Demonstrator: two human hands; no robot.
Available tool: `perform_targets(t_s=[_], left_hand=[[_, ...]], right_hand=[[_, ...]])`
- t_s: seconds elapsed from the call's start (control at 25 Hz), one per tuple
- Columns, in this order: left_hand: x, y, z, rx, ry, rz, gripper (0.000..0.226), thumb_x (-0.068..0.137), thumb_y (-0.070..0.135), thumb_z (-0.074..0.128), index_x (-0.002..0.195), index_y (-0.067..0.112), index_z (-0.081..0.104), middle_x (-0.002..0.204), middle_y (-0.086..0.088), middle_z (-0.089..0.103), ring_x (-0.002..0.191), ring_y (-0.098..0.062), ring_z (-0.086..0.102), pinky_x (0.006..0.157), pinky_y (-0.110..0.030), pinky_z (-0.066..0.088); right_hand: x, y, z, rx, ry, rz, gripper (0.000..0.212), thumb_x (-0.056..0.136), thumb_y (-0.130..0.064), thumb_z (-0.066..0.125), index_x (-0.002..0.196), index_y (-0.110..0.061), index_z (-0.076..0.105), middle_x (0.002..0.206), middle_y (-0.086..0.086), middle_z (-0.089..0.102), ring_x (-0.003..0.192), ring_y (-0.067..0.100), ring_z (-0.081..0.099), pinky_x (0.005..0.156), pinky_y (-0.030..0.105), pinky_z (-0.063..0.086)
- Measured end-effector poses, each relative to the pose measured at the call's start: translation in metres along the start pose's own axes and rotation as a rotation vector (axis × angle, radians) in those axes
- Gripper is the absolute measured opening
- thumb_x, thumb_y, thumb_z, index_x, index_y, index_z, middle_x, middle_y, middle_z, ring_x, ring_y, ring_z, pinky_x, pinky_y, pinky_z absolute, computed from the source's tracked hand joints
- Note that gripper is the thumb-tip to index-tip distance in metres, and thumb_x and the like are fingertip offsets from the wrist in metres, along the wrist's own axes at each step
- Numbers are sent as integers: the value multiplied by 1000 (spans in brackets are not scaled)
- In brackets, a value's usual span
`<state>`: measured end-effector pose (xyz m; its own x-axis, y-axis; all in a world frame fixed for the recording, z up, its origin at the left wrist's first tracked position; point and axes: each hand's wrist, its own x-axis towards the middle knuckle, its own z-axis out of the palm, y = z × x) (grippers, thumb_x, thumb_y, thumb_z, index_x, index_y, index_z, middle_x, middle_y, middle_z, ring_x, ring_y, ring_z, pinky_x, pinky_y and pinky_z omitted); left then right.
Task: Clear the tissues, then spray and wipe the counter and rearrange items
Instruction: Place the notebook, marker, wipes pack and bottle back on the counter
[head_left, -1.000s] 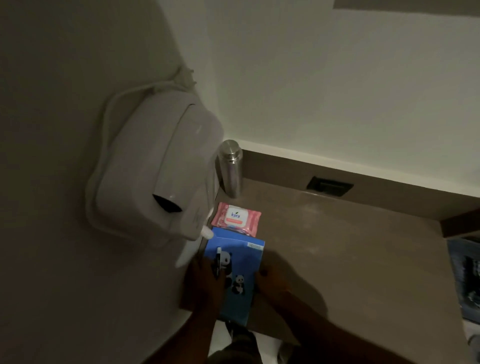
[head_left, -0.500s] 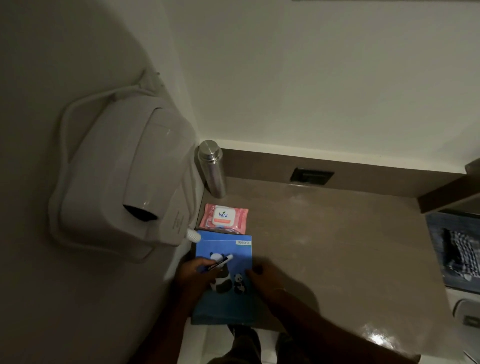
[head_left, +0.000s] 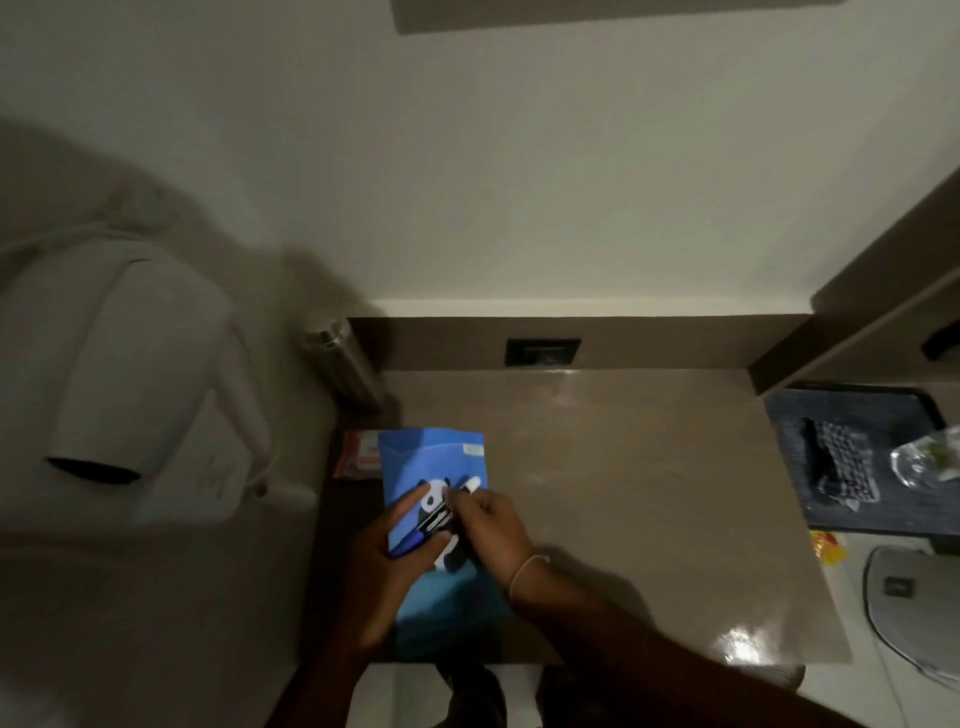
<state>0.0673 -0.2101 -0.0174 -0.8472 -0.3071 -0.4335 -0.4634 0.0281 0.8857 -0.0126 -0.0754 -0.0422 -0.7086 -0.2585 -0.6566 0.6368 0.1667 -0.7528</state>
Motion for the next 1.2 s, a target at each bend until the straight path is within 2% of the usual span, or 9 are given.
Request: perform_targets(t_s=[0.24, 0.32, 0.44, 0.52, 0.6, 0.76, 0.96, 1.12, 1.2], left_hand=[[38, 33, 76, -50, -203, 95, 73, 93, 1, 69, 142, 52, 52, 148, 24, 57, 130, 1, 61, 96, -25, 59], [60, 39, 105, -83, -204, 96, 81, 90, -5, 68, 147, 49, 49, 138, 26, 65, 123, -1, 66, 88, -20, 60], [93, 34, 145, -87, -113, 76, 85, 88, -10, 69, 150, 42, 44, 136, 16, 67, 126, -16, 67, 95, -38, 61], [113, 27, 164, -88, -75, 35, 85, 88, -14, 68, 156, 27, 38, 147, -3, 60, 129, -26, 63, 102, -48, 58], [130, 22, 177, -123, -37, -61, 86, 87, -15, 67, 159, 19, 34, 149, -14, 57, 116, -25, 68, 91, -35, 62], [157, 0, 182, -159, 8, -243, 61, 95, -4, 60, 151, 17, 47, 145, -21, 60, 126, -40, 63, 109, -56, 51], [170, -10, 176, -302, -75, -366, 41, 107, 20, 43, 142, 34, 59, 129, -3, 72, 115, -26, 67, 92, -45, 54], [158, -4, 175, -85, 78, -197, 47, 100, 13, 55, 144, 30, 55, 140, -6, 65, 127, -32, 63, 109, -58, 49], [146, -3, 169, 94, 76, -121, 48, 101, 12, 51, 147, 25, 52, 146, -6, 61, 135, -28, 59, 113, -39, 48]], right_hand=[[26, -36, -141, 322, 344, 78, 62, 110, -44, 37, 71, -14, 74, 59, -5, 74, 54, 9, 71, 61, 27, 48], [33, -36, -185, 263, 345, 105, 54, 108, -47, 38, 77, -17, 71, 59, -7, 74, 53, 7, 70, 65, 27, 47], [49, -29, -225, 297, 301, 142, 41, 104, -48, 47, 89, -19, 72, 77, 5, 71, 69, 20, 68, 80, 34, 53], [62, -29, -232, 221, 301, 129, 36, 96, -46, 55, 84, -16, 70, 70, 4, 63, 59, 17, 57, 63, 26, 49], [76, -31, -232, 142, 312, 111, 38, 93, -40, 60, 85, -5, 72, 63, 2, 56, 56, 17, 47, 53, 25, 38], [106, -33, -224, 41, 257, 84, 37, 102, -32, 58, 100, 4, 71, 86, 15, 62, 78, 25, 57, 75, 39, 50], [130, -35, -217, -159, 169, 26, 33, 106, -32, 52, 85, -8, 62, 85, 19, 62, 80, 27, 58, 80, 38, 46], [134, -38, -223, -174, 300, -75, 37, 101, -21, 63, 66, -10, 56, 63, 8, 58, 56, 19, 54, 63, 29, 45], [139, -47, -241, -241, 400, -80, 37, 96, -27, 72, 66, -21, 52, 64, -2, 58, 56, 10, 53, 56, 25, 41]])
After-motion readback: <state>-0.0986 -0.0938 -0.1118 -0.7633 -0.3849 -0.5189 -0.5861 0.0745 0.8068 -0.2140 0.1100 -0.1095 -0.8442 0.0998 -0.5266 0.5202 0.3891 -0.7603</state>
